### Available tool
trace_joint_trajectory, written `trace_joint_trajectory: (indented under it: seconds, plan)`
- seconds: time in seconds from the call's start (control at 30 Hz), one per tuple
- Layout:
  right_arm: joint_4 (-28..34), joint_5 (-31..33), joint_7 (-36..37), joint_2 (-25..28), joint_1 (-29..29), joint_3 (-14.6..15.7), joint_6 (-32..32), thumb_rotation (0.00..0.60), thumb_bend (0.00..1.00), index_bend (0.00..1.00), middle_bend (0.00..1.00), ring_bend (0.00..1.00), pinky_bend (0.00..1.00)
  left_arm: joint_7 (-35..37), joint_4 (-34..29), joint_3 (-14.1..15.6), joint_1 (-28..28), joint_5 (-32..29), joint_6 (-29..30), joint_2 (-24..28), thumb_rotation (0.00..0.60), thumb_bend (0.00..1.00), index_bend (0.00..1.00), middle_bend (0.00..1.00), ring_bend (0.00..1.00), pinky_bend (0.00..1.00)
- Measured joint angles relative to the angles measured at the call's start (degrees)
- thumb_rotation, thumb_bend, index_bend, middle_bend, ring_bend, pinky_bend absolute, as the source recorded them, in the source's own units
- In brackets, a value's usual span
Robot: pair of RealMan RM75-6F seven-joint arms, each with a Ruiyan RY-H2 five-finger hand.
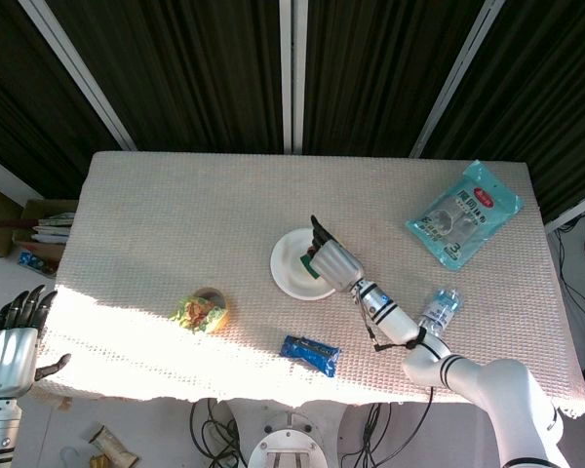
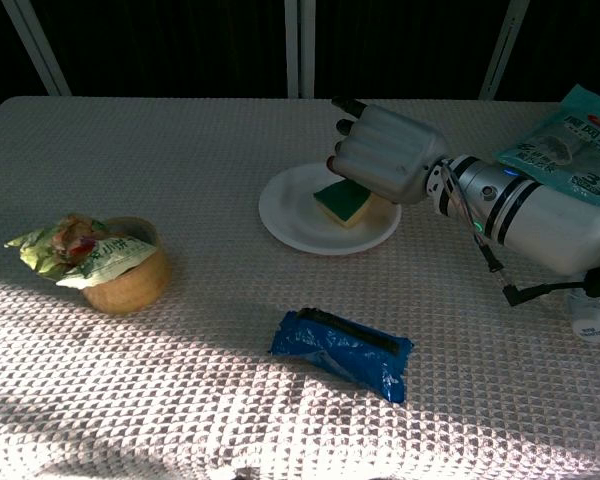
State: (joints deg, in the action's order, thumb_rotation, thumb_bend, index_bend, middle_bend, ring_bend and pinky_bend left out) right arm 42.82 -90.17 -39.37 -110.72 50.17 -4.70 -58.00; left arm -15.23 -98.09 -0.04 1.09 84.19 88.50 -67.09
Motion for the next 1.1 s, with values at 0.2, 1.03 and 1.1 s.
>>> trace_joint_trajectory:
  seconds: [0.2,1.03,1.1]
  plan:
    - [2.4,0.2,2.3,1.3,-0.2,-1.3,-3.1,0.6,0.34,0.7,0.5,0.22,0.0,-0.1,-0.1,-0.1,-0.2,0.2,-0.2,0.1,0.6,0.09,0.13,0.06,0.06,0.14]
    - [1.3,0.3,4.6,0.1,-0.6,-0.7,-4.5,0.6,0.35,0.7,0.51,0.23,0.0,-0.8,-0.6,-0.2,-0.3,0.8,0.0,0.0,0.6,0.09,0.13,0.06,0.06,0.14]
    - [1.0,0.2,4.2,-0.5,-0.5,-0.4,-3.9,0.6,0.35,0.7,0.51,0.23,0.0,-0.8,-0.7,-0.2,-0.2,0.8,0.0,0.0,0.6,0.09,0.13,0.06,0.06,0.14]
